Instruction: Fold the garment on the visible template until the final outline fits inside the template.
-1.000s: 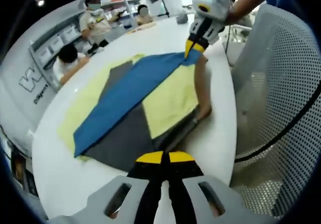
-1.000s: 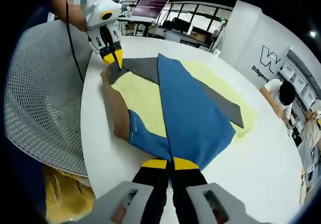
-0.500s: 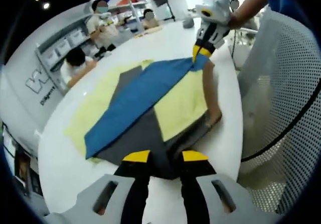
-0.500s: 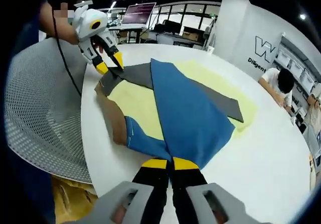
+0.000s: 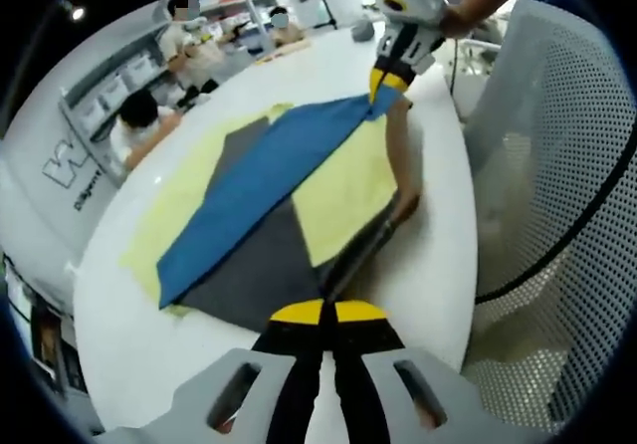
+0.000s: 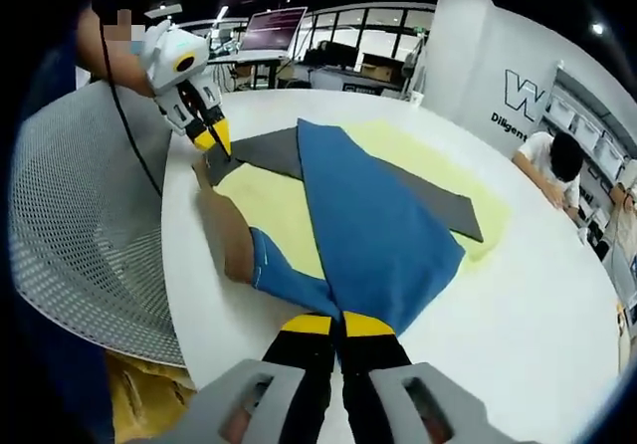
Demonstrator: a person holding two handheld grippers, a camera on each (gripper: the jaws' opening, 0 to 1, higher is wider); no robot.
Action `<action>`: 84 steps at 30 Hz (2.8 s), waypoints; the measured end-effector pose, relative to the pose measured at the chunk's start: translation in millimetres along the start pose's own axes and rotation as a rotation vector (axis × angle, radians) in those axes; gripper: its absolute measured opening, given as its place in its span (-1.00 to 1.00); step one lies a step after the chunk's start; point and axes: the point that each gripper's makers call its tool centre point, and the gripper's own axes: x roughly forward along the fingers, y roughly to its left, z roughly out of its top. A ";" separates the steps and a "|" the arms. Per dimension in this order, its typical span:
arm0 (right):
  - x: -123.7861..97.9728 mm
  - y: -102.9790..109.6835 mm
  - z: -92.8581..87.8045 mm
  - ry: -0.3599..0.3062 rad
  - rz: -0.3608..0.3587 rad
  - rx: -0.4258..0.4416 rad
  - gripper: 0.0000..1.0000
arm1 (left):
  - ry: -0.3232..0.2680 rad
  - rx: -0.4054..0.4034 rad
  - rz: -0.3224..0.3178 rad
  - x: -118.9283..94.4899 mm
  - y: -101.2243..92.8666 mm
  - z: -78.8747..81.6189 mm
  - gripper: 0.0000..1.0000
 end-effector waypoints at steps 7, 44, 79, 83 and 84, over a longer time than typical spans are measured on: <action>-5.8 -2.0 4.5 -0.023 0.014 0.067 -1.00 | 0.002 -0.042 -0.016 -4.0 -1.7 -0.5 -0.99; -23.7 -28.5 55.5 -0.102 0.069 0.326 -1.00 | -0.085 -0.216 -0.097 -44.5 31.3 30.0 -1.00; 61.6 -177.0 130.2 -0.231 -0.047 0.574 -1.00 | -0.133 -0.355 -0.015 25.8 213.0 51.5 -1.00; 63.8 -185.1 138.6 -0.254 -0.056 0.589 -1.00 | -0.142 -0.364 -0.008 29.0 225.9 53.7 -1.00; 64.4 -186.6 139.9 -0.257 -0.057 0.591 -1.00 | -0.143 -0.365 -0.006 29.0 227.2 54.1 -1.00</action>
